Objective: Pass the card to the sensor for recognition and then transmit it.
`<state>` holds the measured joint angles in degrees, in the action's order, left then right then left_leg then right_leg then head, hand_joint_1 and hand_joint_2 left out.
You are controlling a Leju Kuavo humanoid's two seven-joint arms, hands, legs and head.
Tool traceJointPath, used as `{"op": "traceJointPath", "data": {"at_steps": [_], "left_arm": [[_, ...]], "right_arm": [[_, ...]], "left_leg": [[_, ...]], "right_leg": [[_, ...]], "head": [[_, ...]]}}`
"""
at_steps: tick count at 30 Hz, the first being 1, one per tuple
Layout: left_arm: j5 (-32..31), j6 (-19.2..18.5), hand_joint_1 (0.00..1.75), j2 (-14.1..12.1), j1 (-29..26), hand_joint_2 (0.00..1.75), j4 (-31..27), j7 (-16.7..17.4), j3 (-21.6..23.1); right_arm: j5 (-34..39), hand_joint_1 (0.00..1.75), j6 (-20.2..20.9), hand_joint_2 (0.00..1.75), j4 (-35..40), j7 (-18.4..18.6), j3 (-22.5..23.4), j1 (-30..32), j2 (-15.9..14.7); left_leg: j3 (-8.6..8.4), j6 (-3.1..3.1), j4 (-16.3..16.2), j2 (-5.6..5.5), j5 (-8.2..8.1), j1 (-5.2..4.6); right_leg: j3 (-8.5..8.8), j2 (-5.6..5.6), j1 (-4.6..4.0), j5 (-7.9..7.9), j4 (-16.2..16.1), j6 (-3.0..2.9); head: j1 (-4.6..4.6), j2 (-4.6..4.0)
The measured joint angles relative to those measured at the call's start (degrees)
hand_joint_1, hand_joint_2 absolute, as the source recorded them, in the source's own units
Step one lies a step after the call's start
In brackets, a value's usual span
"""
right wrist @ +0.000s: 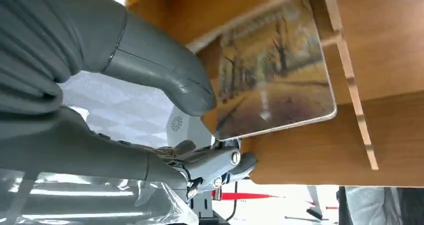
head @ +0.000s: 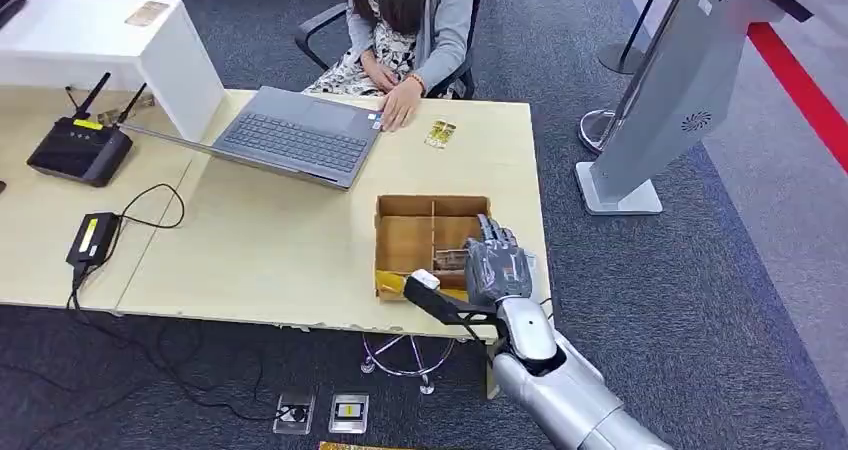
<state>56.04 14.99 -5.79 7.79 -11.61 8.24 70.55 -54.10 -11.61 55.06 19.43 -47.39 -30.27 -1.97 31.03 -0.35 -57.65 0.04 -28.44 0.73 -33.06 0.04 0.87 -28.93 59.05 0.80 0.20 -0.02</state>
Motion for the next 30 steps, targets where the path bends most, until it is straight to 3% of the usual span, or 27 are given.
{"op": "traceJointPath", "data": {"at_steps": [8,9,14,15,30], "left_arm": [[-0.7,-0.2,0.00,0.1,0.0,0.00,0.0,0.3,0.0],[-0.7,-0.2,0.00,0.1,0.0,0.00,0.0,0.3,0.0],[-0.9,-0.1,0.00,0.1,0.0,0.00,0.0,0.3,0.0],[-0.9,-0.1,0.00,0.1,0.0,0.00,0.0,0.3,0.0],[-0.8,0.4,0.00,0.4,0.0,0.00,0.0,0.5,0.0]], "right_arm": [[1.8,1.75,-0.1,1.75,-2.1,-1.3,0.0,-0.9,1.0],[1.9,0.03,-0.1,1.75,-2.3,-1.3,0.0,-0.9,1.0],[2.1,0.00,-0.7,1.75,-2.5,-1.3,0.0,-1.0,1.2],[2.1,0.00,-1.0,0.00,-2.5,-1.3,0.0,-1.0,1.3],[-0.1,0.00,-0.7,0.00,-3.0,-1.1,0.0,-1.5,1.5]], "left_leg": [[-0.06,0.00,0.0,0.06,0.00,0.00],[-0.08,0.00,0.0,0.06,0.00,0.00],[-0.13,-0.01,0.0,0.07,0.01,0.02],[-0.13,-0.02,0.0,0.07,0.01,0.02],[-0.11,-0.04,0.0,0.06,0.03,0.02]], "right_leg": [[0.03,0.03,0.00,0.01,0.0,-0.01],[0.04,0.03,0.00,0.02,0.0,-0.01],[0.07,0.03,-0.02,0.03,0.0,-0.03],[0.07,0.03,-0.02,0.04,0.0,-0.05],[0.07,0.03,-0.03,0.04,0.0,-0.06]], "head": [[0.00,0.00],[0.02,0.00],[0.00,0.00],[0.00,0.00],[0.00,0.00]]}}
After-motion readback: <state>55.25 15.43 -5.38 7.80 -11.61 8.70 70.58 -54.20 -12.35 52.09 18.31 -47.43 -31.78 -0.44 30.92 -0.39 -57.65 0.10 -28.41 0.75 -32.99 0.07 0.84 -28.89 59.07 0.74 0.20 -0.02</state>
